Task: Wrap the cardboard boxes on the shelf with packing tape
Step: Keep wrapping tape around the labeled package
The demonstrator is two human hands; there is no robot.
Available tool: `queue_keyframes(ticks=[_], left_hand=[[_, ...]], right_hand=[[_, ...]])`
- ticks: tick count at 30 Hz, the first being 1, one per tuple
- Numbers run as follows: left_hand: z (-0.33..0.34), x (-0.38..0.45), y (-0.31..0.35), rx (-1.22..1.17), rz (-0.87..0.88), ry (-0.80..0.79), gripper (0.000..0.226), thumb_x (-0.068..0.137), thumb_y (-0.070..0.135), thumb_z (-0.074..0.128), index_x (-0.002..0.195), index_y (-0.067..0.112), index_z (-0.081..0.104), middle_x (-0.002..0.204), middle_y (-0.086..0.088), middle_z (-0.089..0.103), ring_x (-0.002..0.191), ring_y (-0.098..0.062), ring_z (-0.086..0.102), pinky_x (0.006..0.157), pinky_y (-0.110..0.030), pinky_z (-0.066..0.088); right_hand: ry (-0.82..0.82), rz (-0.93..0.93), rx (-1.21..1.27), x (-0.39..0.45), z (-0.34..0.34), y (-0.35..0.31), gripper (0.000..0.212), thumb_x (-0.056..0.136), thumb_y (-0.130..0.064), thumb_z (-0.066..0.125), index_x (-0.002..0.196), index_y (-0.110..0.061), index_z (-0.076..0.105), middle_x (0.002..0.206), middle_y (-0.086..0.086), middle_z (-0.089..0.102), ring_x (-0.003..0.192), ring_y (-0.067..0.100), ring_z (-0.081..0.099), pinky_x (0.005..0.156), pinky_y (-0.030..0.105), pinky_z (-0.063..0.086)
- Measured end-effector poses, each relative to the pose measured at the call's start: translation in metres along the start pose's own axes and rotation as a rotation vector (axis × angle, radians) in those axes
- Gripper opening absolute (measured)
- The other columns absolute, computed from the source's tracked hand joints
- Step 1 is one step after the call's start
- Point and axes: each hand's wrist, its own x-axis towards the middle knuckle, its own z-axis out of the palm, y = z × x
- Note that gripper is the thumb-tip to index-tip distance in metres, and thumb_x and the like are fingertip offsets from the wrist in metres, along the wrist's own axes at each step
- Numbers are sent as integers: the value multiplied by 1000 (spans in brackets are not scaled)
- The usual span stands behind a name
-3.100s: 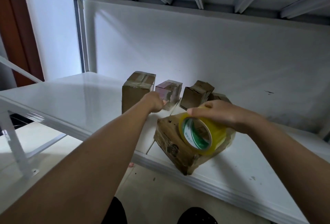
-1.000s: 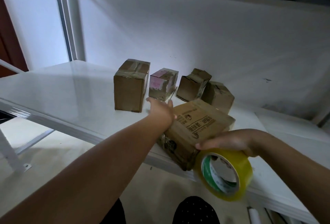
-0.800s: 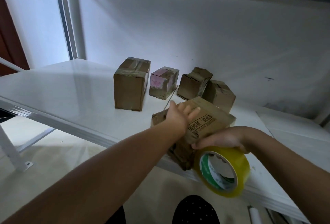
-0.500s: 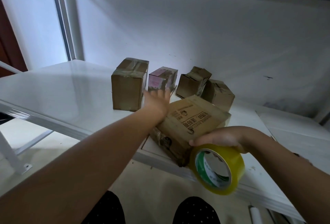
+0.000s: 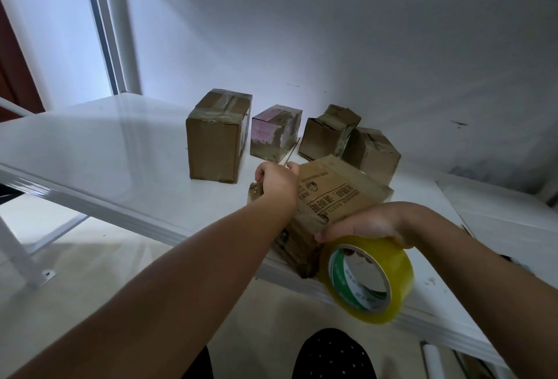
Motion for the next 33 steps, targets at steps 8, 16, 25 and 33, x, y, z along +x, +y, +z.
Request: queue_keyframes(ticks=[8,16,25,33], left_hand=[[9,6,4,-215,-24,152,78,90,18,53,149,6,3,99,-4,61,78,-21,56,65,-32,39],[34,-6,-43,-967,-279,-110,29,98,12,27,118,5,47,102,-14,53,89,-27,55,70,-34,44],[59,-13,-59,-1593,-175,-552,57,103,48,18,83,9,54,63,-7,56,56,-16,56,57,-24,48],[27,-33,-90,-1791,32,333,43,95,50,42,99,14,64,85,4,69,76,-5,63,72,-22,51]], right_hand=[[-97,28,-28,-2,-4,-6,35,76,-51,71,99,-32,53,104,3,65,92,21,65,73,32,57],[-145,-27,94,-23,-8,-2,86,51,-60,76,124,-21,53,116,9,65,106,27,64,93,43,52],[-38,-706,903,-60,-48,-33,48,50,-38,87,86,-12,70,67,0,66,56,12,64,53,26,55],[337,-722,845,-25,-29,-94,32,80,-41,66,100,-16,63,55,-7,65,49,6,63,49,19,50]])
